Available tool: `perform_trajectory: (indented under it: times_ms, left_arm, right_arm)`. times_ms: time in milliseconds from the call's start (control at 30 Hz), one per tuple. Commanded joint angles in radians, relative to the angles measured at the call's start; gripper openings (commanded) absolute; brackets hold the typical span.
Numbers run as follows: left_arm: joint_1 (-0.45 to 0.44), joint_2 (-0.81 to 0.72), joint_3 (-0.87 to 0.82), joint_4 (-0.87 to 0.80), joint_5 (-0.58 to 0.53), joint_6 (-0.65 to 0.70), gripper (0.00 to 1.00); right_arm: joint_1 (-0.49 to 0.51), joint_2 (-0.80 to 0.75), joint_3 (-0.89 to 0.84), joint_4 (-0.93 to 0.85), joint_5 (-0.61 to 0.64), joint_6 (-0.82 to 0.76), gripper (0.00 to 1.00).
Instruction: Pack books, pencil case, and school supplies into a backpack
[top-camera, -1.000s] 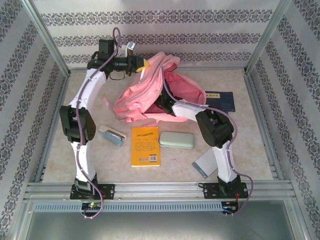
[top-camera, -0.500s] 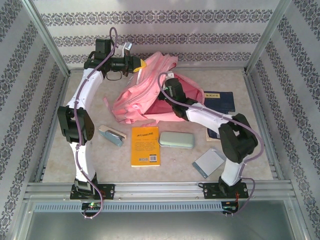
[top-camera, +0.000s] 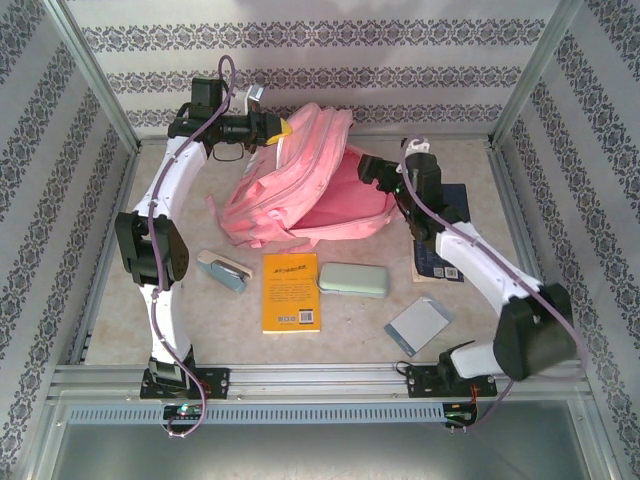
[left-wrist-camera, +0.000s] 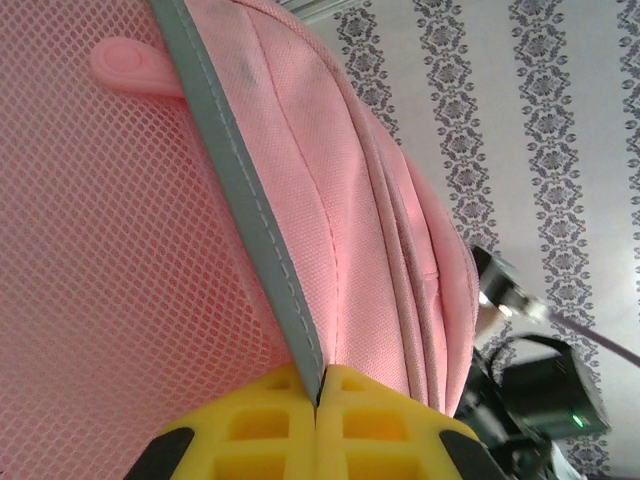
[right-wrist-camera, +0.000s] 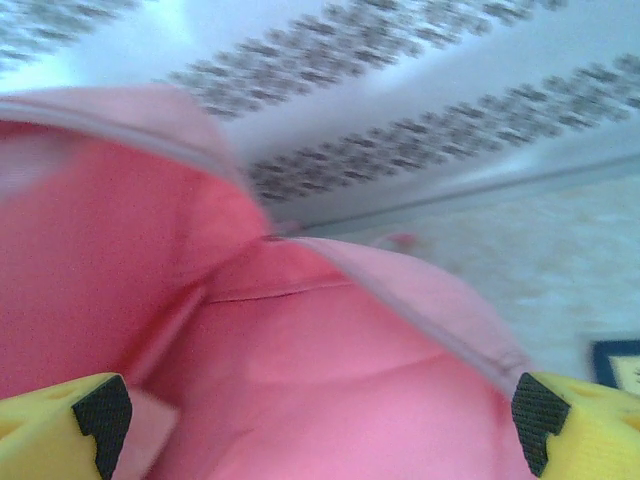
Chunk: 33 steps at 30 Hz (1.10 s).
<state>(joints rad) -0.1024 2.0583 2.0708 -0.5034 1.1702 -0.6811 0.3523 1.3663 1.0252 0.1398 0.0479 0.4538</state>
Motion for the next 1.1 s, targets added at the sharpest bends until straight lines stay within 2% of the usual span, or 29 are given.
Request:
perform_trajectory:
  times_ms: [0,100,167,233,300,367,467,533,700,767,867,1067]
  left_arm:
    - [0.007,-0.016,0.053,0.019,0.025,0.038,0.0]
    - [0.007,-0.014,0.053,0.011,-0.005,0.043,0.0]
    - [0.008,-0.01,0.055,0.006,-0.02,0.043,0.0]
    - [0.008,-0.004,0.06,-0.003,-0.039,0.046,0.0]
    - [0.007,0.003,0.058,-0.001,-0.047,0.039,0.0]
    - [0.004,0.009,0.051,0.003,-0.052,0.037,0.0]
    - [0.003,0.012,0.042,0.002,-0.053,0.041,0.0]
    - [0.001,0.014,0.037,0.003,-0.054,0.041,0.0]
    - [0.001,0.015,0.031,-0.01,-0.051,0.054,0.0]
    - [0.001,0.013,0.022,-0.012,-0.048,0.057,0.0]
    - [0.007,0.009,0.011,-0.021,-0.053,0.066,0.0]
    - [0.023,0.016,0.009,-0.012,-0.053,0.049,0.0]
  right_arm:
    - [0.025,-0.054,-0.006,0.002,-0.164,-0.083,0.98]
    - [0.154,-0.096,-0.007,-0.022,-0.144,-0.243,0.98]
    - [0.216,-0.101,-0.009,-0.041,-0.205,-0.285,0.98]
    - [0.289,-0.087,0.014,-0.106,-0.265,-0.355,0.92]
    - [0.384,-0.06,0.018,-0.14,-0.231,-0.445,0.88]
    - [0.485,-0.028,-0.024,-0.086,-0.224,-0.521,0.87]
    - [0.562,0.071,-0.047,-0.03,-0.276,-0.566,0.83]
    - [0.589,0.174,0.016,-0.067,-0.302,-0.571,0.78]
    - [0.613,0.374,0.138,-0.062,-0.31,-0.569,0.77]
    - [0.606,0.47,0.264,-0.165,-0.357,-0.577,0.72]
    - [0.601,0.592,0.42,-0.301,-0.393,-0.58,0.72]
    - [0.602,0.751,0.62,-0.423,-0.399,-0.545,0.69]
